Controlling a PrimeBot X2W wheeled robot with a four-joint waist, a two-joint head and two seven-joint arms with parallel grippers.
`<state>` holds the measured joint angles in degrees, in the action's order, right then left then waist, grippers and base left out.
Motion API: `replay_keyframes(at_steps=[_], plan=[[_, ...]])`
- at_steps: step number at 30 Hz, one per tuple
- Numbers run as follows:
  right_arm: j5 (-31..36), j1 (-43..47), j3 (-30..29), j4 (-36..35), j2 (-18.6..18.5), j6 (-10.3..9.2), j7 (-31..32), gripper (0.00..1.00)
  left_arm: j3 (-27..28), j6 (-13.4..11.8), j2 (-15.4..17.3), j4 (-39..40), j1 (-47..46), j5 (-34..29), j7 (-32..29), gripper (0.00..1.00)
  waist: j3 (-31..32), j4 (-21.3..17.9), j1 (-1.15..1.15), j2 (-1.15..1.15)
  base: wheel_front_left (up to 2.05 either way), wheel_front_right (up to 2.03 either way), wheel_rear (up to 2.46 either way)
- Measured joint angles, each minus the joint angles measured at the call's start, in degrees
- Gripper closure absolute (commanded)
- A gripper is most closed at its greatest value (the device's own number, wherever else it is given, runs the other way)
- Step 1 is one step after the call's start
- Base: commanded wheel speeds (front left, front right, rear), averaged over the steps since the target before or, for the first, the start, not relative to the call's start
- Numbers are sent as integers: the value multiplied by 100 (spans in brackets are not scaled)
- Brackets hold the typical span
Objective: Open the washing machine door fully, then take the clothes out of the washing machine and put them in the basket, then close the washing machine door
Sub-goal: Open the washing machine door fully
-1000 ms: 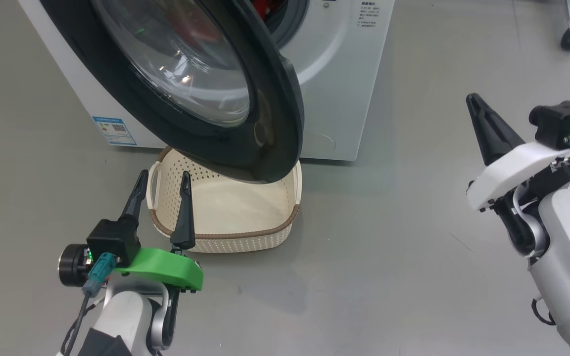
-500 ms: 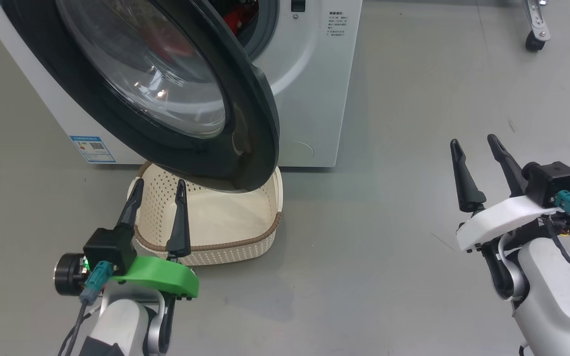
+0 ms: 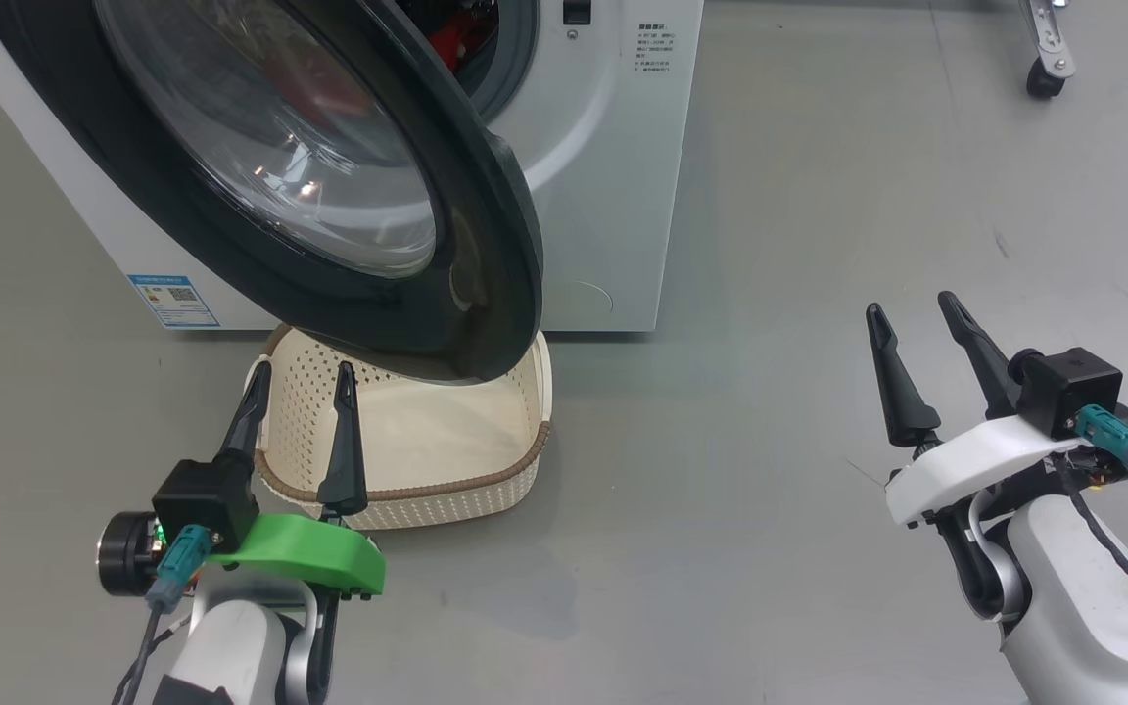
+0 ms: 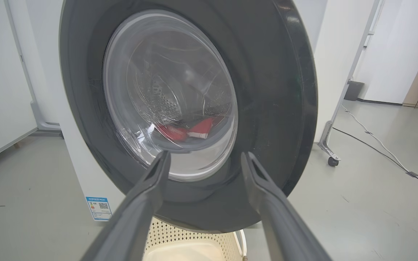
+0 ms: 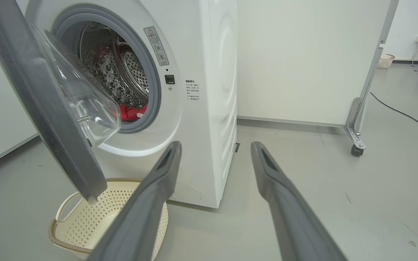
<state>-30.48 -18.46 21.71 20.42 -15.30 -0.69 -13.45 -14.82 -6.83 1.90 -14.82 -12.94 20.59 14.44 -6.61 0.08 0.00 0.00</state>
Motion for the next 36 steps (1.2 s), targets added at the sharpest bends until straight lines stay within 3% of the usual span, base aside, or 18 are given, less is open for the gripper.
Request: replay_keyframes(at_steps=[36], plan=[[147,131,-40,-62,58,0,-52,0,-60,0,0,5,114,18,0,0,78,44,0,0,0,0,0]])
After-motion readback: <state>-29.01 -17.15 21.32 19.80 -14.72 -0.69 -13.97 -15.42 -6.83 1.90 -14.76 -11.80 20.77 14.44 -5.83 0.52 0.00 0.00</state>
